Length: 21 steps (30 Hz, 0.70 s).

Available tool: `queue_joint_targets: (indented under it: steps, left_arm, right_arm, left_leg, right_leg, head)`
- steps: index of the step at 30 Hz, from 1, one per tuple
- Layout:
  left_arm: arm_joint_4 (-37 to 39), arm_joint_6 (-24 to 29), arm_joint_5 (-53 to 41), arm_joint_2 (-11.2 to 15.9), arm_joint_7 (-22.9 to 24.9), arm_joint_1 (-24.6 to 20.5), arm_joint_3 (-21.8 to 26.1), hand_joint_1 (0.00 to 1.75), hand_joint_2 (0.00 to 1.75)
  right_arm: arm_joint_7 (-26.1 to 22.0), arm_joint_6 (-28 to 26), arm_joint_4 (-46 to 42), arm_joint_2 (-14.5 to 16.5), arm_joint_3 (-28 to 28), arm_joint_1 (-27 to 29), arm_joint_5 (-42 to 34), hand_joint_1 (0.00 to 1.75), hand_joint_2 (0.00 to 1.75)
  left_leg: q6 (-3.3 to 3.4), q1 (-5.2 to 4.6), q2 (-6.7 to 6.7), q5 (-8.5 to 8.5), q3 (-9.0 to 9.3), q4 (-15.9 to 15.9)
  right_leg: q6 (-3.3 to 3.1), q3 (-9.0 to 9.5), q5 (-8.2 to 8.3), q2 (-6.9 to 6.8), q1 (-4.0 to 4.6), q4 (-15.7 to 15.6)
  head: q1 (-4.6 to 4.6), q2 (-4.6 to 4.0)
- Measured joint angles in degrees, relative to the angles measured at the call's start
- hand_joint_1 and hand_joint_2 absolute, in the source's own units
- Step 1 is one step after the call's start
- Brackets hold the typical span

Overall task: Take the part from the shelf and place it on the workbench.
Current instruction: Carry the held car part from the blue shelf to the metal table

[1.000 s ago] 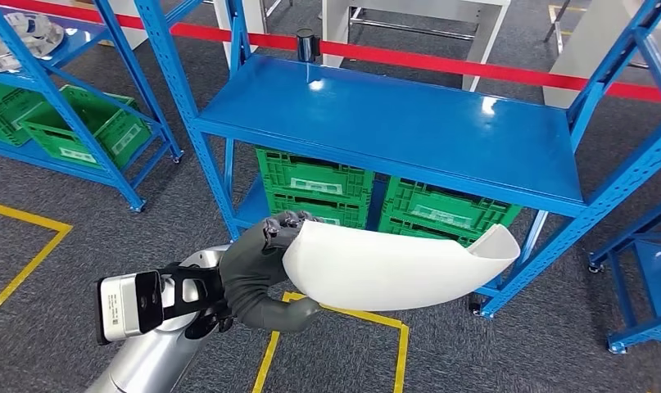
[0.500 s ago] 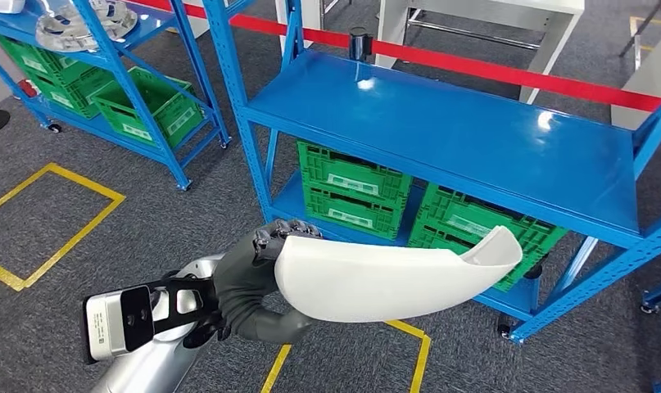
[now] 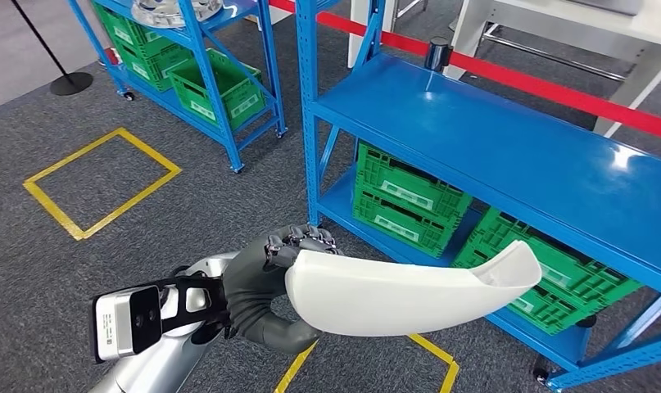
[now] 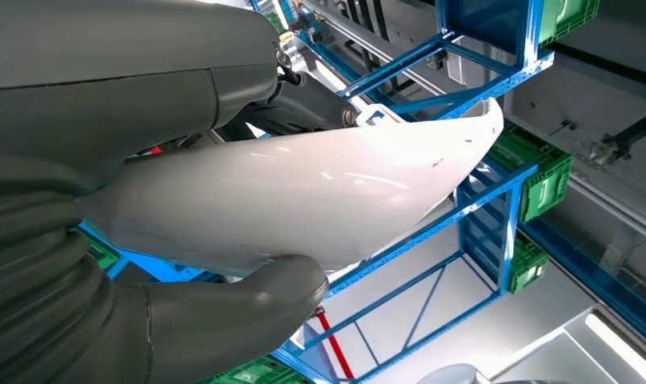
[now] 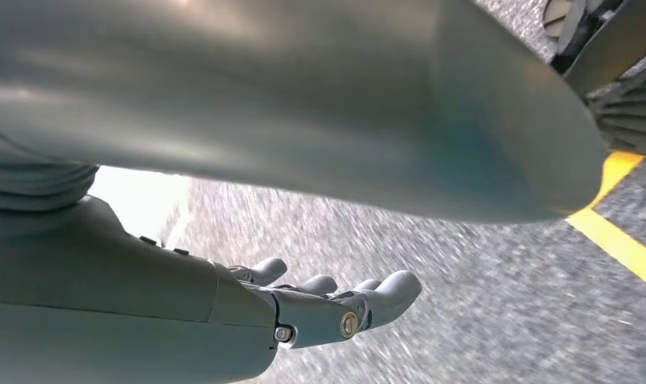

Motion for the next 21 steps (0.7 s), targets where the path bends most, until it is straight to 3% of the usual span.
queue_joint_targets:
  steps: [2,4,6,8,10,11,12,13,15,17,19,21]
  left_arm:
    - [0.2,-0.47,0.04,-0.3,0.03,-0.28,-0.2,1.75,1.75]
    - [0.42,-0.79,0.01,-0.39,0.17,-0.46,-0.44,1.75,1.75]
    - [0.56,-0.86,-0.17,-0.4,0.43,-0.88,-0.73,1.75,1.75]
    - [0.7,-0.87,-0.39,-0.43,0.67,-1.34,-1.09,1.75,1.75]
    - [0.92,-0.87,-0.53,-0.43,0.91,-1.47,-1.38,1.75,1.75]
    - [1.02,-0.86,-0.59,-0.43,1.08,-1.49,-1.48,1.75,1.75]
    - [1.1,-0.81,-0.64,-0.43,1.28,-1.54,-1.56,1.75,1.75]
    - [1.14,-0.73,-0.7,-0.46,1.53,-1.64,-1.63,1.75,1.75]
    - [1.09,-0.44,-0.75,-0.63,2.04,-1.97,-1.84,1.75,1.75]
    - [1.0,-0.05,-0.75,-0.82,2.37,-2.22,-2.05,1.75,1.75]
    - [0.87,0.39,-0.86,-0.79,2.62,-2.25,-2.22,1.75,1.75]
    - [0.63,0.84,-1.08,-0.72,2.74,-2.25,-2.31,1.75,1.75]
  right_arm:
    - [-0.34,0.38,0.0,0.02,0.01,-0.1,0.44,0.0,0.0]
    - [-0.97,0.51,0.0,0.05,0.02,-0.27,0.6,0.0,0.0]
    - [-1.36,0.45,0.0,0.1,0.02,-0.44,0.7,0.0,0.0]
    - [-1.28,0.37,0.0,0.13,0.02,-0.4,0.93,0.0,0.0]
    - [-1.14,0.38,0.0,0.13,0.05,-0.24,1.24,0.0,0.0]
    - [-1.13,0.38,0.0,0.13,0.09,-0.22,1.34,0.0,0.0]
    - [-1.13,0.38,0.0,0.14,0.14,-0.26,1.37,0.0,0.0]
    - [-1.1,0.41,0.0,0.17,0.24,-0.34,1.4,0.0,0.0]
    - [-0.96,0.61,0.0,0.23,0.48,-0.48,1.62,0.0,0.0]
    - [-0.69,0.87,0.0,0.26,0.8,-0.53,1.96,0.0,0.0]
    - [-0.47,1.01,0.0,0.27,1.14,-0.6,2.23,0.0,0.0]
    - [-0.41,1.0,0.0,0.28,1.35,-0.66,2.45,0.0,0.0]
  left_leg:
    - [-0.75,0.0,-1.08,0.2,-0.34,0.01]
    - [-1.51,0.13,-1.66,0.44,-0.68,-0.12]
    - [-2.01,0.02,0.53,-0.84,-1.73,1.82]
    - [-2.29,-0.07,3.71,-4.35,-4.57,8.08]
    - [-2.52,0.04,4.76,-7.09,-7.61,14.89]
    - [-2.56,0.08,4.94,-7.04,-7.95,15.95]
    - [-2.52,0.09,5.18,-5.97,-7.12,14.66]
    - [-2.39,0.08,5.73,-4.24,-5.22,11.35]
    - [-1.82,-0.24,8.57,-1.71,-1.01,3.49]
    - [-1.12,-0.66,10.06,-1.15,0.61,0.01]
    - [-0.46,-0.75,8.61,-0.85,0.45,-0.21]
    - [0.2,-0.46,7.22,-0.37,0.48,-0.64]
  right_leg:
    - [-0.27,0.9,0.42,0.82,0.14,-2.34]
    - [-0.97,0.89,0.82,-0.37,0.24,-2.54]
    - [-1.83,0.94,1.13,-1.59,0.14,-2.85]
    - [-2.38,0.92,1.15,-2.99,0.27,-2.95]
    - [-2.53,0.88,1.1,-4.62,0.47,-2.92]
    - [-2.54,0.87,1.08,-5.42,0.52,-2.9]
    - [-2.51,0.89,1.06,-6.17,0.57,-2.88]
    - [-2.45,0.95,1.01,-6.86,0.6,-2.84]
    - [-2.11,1.11,0.79,-8.07,0.84,-2.67]
    - [-1.55,1.23,0.61,-9.18,1.1,-2.58]
    - [-0.93,1.43,0.52,-10.2,1.08,-2.67]
    - [-0.28,1.08,-0.71,-8.07,0.75,-1.28]
  head:
    - [0.01,0.0]
    - [-0.01,0.0]
    - [-0.26,0.0]
    - [-0.54,0.0]
    - [-0.61,0.0]
    - [-0.61,0.0]
    - [-0.62,0.0]
    - [-0.62,0.0]
    - [-0.58,0.0]
    - [-0.51,0.0]
    - [-0.49,0.0]
    - [-0.42,0.0]
